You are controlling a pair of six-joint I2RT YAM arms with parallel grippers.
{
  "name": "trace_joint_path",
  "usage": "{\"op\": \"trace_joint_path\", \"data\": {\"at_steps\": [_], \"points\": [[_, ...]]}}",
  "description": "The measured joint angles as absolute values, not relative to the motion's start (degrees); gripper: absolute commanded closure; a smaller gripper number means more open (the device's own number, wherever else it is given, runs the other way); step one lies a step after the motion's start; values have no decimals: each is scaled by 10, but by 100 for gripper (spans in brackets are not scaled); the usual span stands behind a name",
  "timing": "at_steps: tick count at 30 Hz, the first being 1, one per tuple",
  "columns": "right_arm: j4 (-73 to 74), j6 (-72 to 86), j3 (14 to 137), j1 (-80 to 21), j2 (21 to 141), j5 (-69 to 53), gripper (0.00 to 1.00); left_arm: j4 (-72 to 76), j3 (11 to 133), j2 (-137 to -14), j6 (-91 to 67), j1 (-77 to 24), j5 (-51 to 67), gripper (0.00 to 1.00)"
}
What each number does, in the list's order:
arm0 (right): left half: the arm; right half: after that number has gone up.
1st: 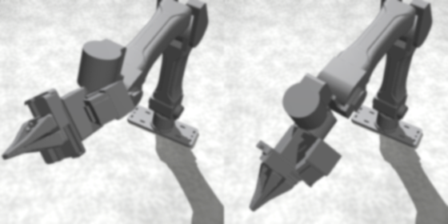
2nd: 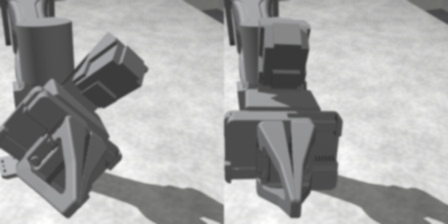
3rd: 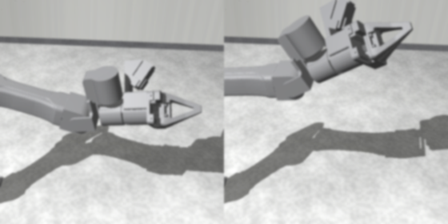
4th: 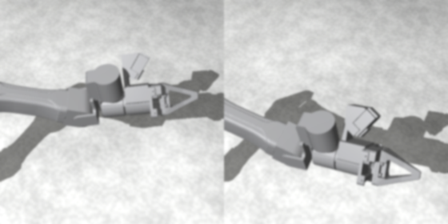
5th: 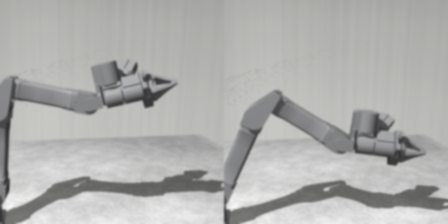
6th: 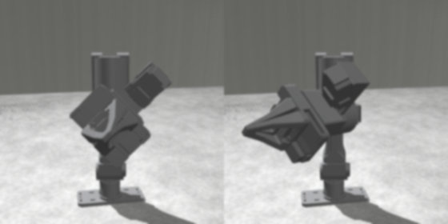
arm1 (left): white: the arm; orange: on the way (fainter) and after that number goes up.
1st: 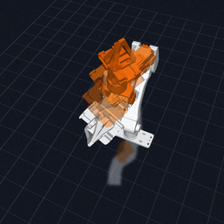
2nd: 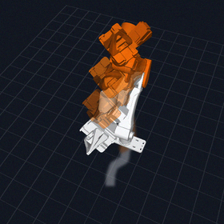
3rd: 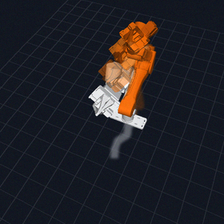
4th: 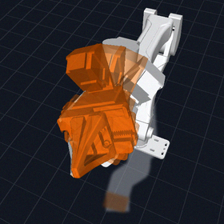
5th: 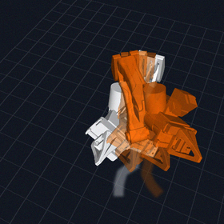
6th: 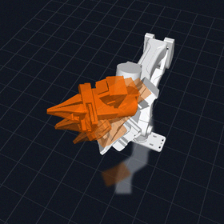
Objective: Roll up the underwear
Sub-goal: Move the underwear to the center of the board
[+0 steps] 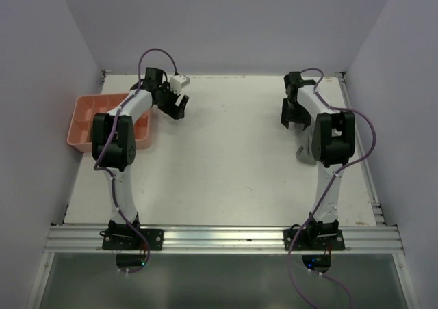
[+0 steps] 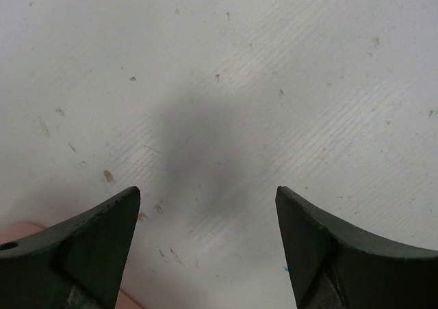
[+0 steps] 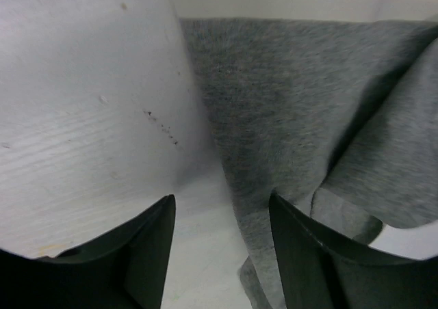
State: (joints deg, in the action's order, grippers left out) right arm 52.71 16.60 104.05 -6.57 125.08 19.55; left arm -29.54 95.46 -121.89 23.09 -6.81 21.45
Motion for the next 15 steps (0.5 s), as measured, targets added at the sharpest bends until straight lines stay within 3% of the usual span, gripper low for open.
{"op": "trace_joint_path", "data": {"at_steps": [1,2,4,5,6,13,15], "points": [[528,168,1025,-63,1256,187,49,-295,959,-1219,231,-68,219,16],[528,170,1012,-63,1261,177,66,-294,962,-1219,231,-68,225,16],[527,174,986,-65,1258,152,80,-296,962,-1219,231,-68,236,16],[517,178,973,-67,1250,134,95,-297,962,-1219,231,-68,240,16],[504,182,958,-70,1243,120,99,-298,962,-1219,231,-68,243,16],[417,232,878,-185,1193,8,100,-306,945,-1212,240,-68,283,17],[375,254,872,-250,1193,-45,88,-321,936,-1207,250,-68,303,17]]}}
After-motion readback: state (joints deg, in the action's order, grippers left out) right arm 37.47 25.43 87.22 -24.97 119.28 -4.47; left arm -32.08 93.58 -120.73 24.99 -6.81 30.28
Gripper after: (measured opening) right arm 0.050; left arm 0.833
